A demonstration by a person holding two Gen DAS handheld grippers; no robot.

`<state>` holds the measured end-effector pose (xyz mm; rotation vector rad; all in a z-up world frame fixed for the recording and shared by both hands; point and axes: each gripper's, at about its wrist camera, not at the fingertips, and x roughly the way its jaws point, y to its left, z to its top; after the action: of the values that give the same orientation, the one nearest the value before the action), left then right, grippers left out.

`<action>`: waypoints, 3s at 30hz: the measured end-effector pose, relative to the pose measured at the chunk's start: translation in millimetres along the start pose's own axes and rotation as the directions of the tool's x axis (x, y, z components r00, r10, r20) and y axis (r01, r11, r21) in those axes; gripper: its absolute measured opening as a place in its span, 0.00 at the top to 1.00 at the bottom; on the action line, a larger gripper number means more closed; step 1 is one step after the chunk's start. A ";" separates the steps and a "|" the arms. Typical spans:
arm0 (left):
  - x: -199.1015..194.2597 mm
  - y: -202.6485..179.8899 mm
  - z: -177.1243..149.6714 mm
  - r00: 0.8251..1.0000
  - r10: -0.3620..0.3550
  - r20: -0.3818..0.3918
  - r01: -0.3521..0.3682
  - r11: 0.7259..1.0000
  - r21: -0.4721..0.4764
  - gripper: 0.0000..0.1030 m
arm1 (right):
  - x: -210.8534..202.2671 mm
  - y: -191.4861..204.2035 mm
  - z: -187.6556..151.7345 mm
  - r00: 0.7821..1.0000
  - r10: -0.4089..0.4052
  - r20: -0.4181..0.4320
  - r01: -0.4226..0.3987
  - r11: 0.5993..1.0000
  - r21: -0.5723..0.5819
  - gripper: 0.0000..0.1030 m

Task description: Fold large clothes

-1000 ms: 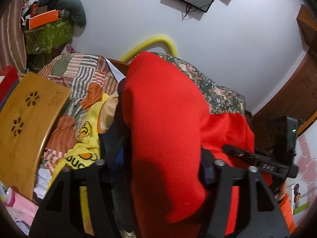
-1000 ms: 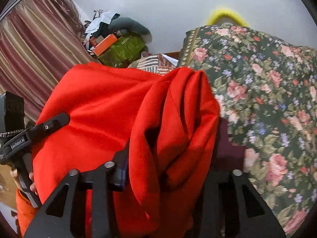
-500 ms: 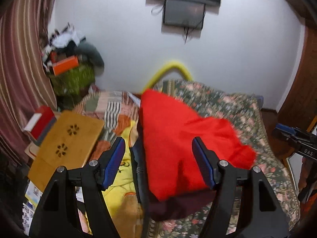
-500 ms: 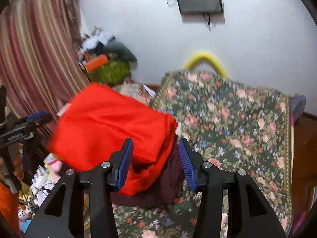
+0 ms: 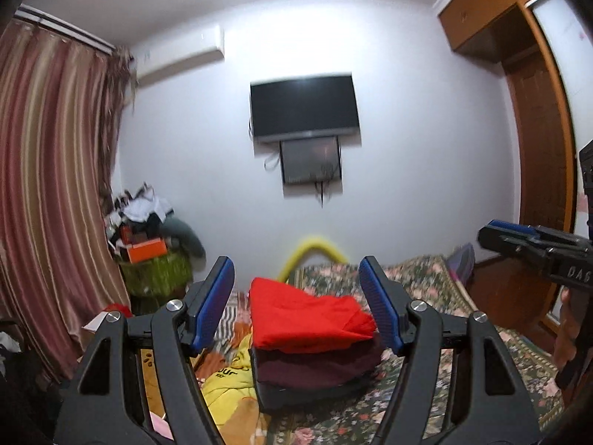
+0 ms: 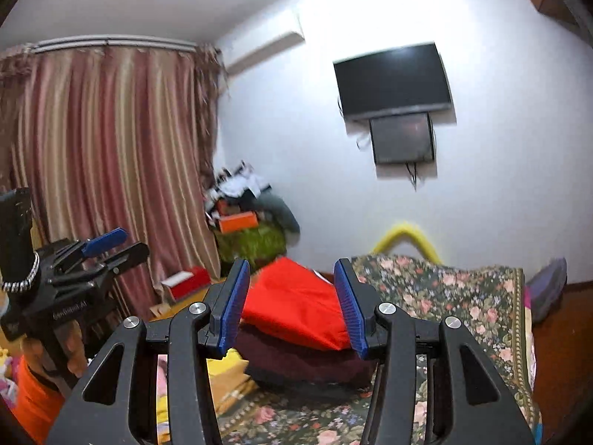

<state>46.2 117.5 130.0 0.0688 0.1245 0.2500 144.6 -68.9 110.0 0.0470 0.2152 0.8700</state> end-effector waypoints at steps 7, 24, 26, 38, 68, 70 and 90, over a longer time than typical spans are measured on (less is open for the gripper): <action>-69.0 -16.2 -27.6 0.994 0.047 0.096 -0.039 0.996 -0.084 0.09 | -33.4 30.4 -25.3 0.996 -0.075 0.042 0.077 0.996 -0.041 0.42; -80.1 -18.2 -61.9 0.993 0.113 0.019 -0.109 0.983 -0.149 0.01 | -39.6 27.8 -28.5 0.980 -0.192 0.047 0.194 0.980 -0.046 0.00; -78.5 -18.0 -63.8 0.994 0.113 0.014 -0.110 0.983 -0.147 0.01 | -40.7 27.1 -33.4 0.981 -0.192 0.039 0.194 0.980 -0.045 0.00; -67.3 -18.0 -73.5 0.993 0.119 -0.018 -0.120 0.983 -0.140 0.01 | -40.4 27.2 -45.9 0.981 -0.193 0.001 0.193 0.980 -0.047 0.00; -54.4 -17.5 -80.6 0.994 0.096 -0.053 -0.103 0.983 -0.152 0.01 | -42.2 28.8 -45.9 0.980 -0.198 -0.037 0.196 0.979 -0.048 0.00; -53.2 -17.6 -80.4 0.994 0.092 -0.056 -0.099 0.983 -0.153 0.00 | -42.5 28.9 -46.8 0.979 -0.200 -0.039 0.198 0.979 -0.050 0.00; -51.2 -19.6 -85.1 0.996 0.059 -0.067 -0.069 0.985 -0.158 0.00 | -44.2 27.2 -48.3 0.977 -0.209 -0.041 0.208 0.977 -0.042 0.00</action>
<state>-9.4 90.2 50.0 -0.0948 0.1636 0.3254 86.5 -87.3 73.8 -0.0296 0.2419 0.6659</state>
